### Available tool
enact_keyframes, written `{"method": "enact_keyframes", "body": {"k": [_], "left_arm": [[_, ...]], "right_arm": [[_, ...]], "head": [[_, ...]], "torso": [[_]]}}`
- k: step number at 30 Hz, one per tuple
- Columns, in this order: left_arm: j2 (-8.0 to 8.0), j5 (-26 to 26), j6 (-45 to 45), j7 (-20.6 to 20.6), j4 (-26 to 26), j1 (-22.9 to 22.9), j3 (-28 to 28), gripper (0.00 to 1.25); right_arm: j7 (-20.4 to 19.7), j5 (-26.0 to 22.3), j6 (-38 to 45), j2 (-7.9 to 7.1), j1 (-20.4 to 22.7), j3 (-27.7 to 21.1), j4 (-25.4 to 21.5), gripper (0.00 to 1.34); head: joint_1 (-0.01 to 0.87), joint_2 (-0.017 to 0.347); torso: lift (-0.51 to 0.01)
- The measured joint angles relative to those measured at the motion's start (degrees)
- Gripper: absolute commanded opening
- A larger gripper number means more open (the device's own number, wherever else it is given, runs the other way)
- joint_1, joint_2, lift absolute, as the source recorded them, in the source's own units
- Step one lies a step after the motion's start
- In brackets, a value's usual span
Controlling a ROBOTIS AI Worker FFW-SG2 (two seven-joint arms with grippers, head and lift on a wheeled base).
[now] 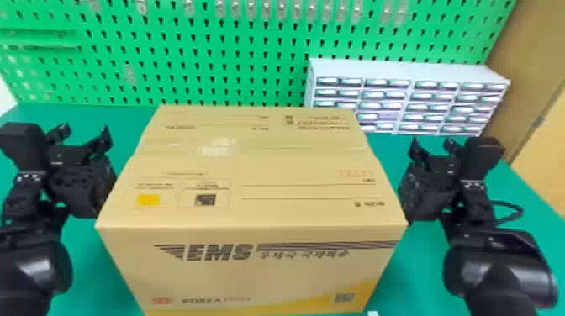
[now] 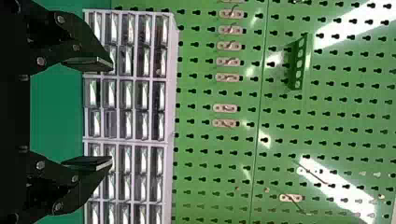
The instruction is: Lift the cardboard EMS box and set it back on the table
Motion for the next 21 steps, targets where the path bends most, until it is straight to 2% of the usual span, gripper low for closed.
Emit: {"method": "enact_keyframes", "body": {"k": [21], "left_arm": [[0.01, 0.02, -0.1, 0.0, -0.26, 0.01, 0.3, 0.75]], "right_arm": [[0.0, 0.0, 0.0, -0.09, -0.26, 0.08, -0.09, 0.8]], "head": [[0.678, -0.015]], "torso": [[-0.09]]}}
